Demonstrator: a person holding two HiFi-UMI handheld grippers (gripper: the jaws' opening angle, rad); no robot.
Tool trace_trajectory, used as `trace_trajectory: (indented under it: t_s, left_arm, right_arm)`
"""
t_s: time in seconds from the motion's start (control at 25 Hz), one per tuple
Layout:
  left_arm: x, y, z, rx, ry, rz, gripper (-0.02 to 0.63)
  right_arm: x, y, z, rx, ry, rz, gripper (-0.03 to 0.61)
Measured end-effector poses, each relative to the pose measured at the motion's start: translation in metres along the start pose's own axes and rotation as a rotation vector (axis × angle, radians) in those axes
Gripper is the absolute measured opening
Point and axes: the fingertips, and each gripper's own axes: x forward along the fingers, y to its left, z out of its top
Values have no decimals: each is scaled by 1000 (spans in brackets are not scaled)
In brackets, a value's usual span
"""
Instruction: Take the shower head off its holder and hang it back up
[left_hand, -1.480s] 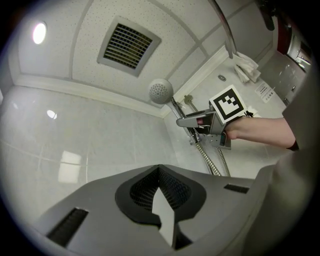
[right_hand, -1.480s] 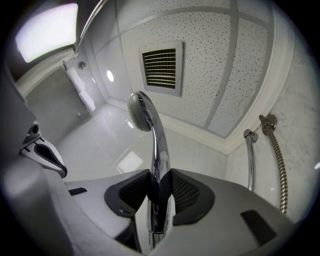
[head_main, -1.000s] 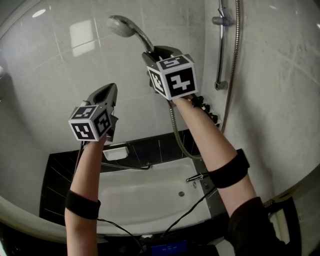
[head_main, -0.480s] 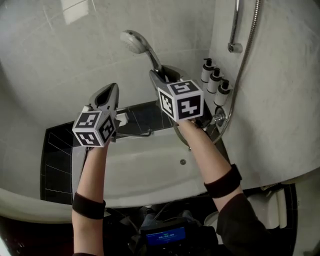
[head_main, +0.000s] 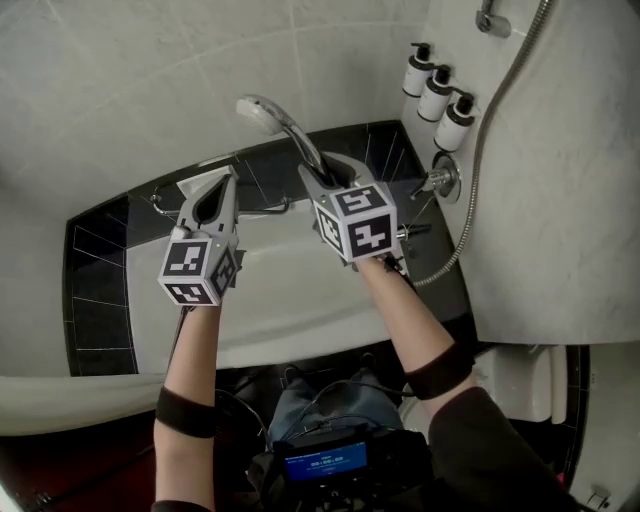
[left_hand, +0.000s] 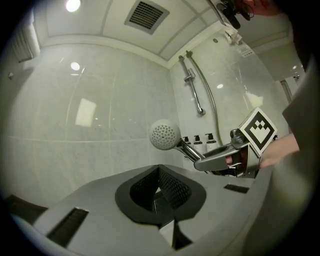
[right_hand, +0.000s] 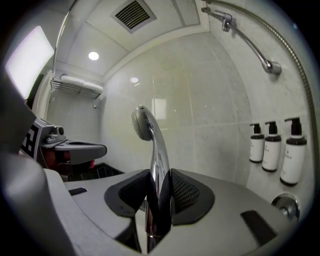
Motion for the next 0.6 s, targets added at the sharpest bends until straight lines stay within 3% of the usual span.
trace_trajectory:
  t_s: [0.2, 0.6]
  left_arm:
    - [1, -15, -71, -21, 76, -31, 0]
    - [16, -50, -254, -125, 241, -76, 0]
  right_arm:
    - [13, 2, -91, 50, 117, -2, 144]
    - [39, -3, -287, 26, 383, 0, 144]
